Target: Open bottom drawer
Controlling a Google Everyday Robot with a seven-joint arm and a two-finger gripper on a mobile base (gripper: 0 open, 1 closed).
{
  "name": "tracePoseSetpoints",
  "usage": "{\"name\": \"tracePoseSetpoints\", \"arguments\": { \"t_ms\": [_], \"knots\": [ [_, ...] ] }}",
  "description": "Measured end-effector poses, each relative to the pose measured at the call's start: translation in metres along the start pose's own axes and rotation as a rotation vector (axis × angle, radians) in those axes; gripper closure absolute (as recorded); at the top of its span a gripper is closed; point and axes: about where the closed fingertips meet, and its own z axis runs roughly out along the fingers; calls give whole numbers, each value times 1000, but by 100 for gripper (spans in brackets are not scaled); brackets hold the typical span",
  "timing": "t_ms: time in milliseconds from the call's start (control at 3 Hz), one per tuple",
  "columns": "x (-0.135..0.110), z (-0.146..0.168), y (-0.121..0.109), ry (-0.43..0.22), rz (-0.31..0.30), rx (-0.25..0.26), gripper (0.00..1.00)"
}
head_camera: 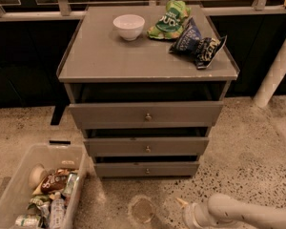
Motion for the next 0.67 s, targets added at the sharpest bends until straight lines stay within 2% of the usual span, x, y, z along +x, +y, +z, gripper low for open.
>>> {"name": "tracePoseSetpoints", "arguments": {
  "t_ms": [333,667],
  "knots": [
    [55,61,-6,18,87,9,0],
    [83,117,-39,73,140,48,0]
  ]
}}
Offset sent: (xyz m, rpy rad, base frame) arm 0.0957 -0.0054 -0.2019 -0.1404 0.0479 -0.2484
